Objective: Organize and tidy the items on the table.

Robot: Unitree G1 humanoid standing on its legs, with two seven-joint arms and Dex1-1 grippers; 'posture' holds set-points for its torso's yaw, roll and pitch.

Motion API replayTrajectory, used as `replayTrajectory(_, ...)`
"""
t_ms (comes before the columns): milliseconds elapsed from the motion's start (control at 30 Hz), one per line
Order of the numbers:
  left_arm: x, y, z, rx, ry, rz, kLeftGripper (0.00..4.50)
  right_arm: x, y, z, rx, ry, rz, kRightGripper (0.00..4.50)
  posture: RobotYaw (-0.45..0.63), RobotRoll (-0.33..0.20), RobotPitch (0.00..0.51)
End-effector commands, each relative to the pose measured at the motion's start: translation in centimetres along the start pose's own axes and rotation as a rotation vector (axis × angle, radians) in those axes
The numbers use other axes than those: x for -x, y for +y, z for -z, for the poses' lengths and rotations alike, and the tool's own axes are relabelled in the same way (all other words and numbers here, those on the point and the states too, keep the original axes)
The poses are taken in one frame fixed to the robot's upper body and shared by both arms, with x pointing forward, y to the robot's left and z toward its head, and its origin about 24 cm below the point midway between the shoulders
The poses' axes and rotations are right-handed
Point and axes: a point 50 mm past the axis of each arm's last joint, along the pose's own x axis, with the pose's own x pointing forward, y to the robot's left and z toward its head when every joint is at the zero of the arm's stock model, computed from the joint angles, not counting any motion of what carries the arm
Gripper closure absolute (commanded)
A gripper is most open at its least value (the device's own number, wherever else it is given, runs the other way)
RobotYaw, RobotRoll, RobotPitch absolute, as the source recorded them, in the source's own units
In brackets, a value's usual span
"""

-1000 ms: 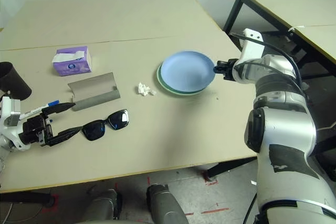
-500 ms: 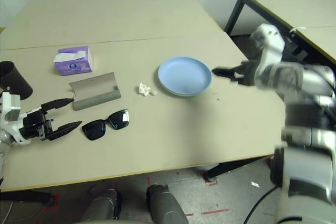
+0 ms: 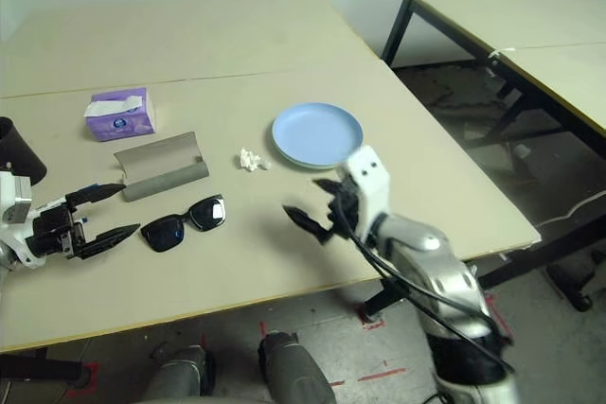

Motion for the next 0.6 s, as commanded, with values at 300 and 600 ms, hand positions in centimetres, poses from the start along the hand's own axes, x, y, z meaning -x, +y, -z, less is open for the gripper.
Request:
replayTrajectory(300, 0.2, -0.6, 0.0, 0.000, 0.006, -0.022, 0.00, -2.9, 0.4, 1.3, 0.027, 0.029, -0.042, 0.03, -0.12, 0.000, 0.117)
replayTrajectory(600, 0.1, -0.6, 0.0, 0.003, 0.006, -0.031, 0.00, -5.6, 1.5, 0.7, 0.015, -0.013, -0.099, 0.03, -0.12, 0.000, 0.121)
